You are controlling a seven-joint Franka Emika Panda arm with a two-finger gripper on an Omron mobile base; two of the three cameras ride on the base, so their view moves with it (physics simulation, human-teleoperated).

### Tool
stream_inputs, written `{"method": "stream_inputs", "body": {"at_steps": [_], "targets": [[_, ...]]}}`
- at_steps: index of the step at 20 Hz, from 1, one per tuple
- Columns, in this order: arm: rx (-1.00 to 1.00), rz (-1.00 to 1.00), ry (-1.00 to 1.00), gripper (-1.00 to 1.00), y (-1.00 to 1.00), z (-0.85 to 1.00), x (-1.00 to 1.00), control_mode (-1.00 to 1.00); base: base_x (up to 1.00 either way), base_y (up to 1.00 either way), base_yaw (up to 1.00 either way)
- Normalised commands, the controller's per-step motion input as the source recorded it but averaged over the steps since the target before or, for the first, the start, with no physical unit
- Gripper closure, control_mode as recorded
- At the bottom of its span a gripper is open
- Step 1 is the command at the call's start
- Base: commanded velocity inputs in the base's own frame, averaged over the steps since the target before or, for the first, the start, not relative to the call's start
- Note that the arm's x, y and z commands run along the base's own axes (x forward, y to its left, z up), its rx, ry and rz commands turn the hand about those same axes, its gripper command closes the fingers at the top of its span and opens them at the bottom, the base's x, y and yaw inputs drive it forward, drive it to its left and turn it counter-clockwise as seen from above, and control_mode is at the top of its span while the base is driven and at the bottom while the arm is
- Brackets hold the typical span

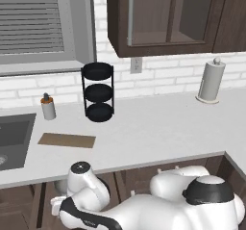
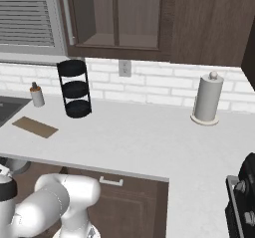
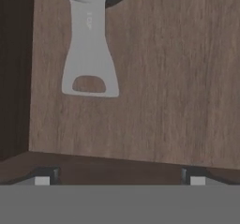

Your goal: Pick the measuring cup from the drawer and place it on the counter.

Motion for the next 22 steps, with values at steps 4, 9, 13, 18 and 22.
{"method": "stream_inputs", "body": {"at_steps": [4,9,13,18,22], "targets": [[0.00,0.00,0.03,-1.00,0.00,-0.11,0.00,-1.00,0.00,0.00,0.00],[0.00,0.00,0.03,-1.00,0.00,-0.11,0.00,-1.00,0.00,0.00,0.00],[0.00,0.00,0.01,-1.00,0.00,-0.11,-0.01,-1.00,0.00,0.00,0.00],[0.00,0.00,0.03,-1.00,0.00,-0.19,-0.13,-1.00,0.00,0.00,0.00],[0.00,0.00,0.05,-1.00,0.00,-0.25,-0.20,-1.00,0.00,0.00,0.00]]}}
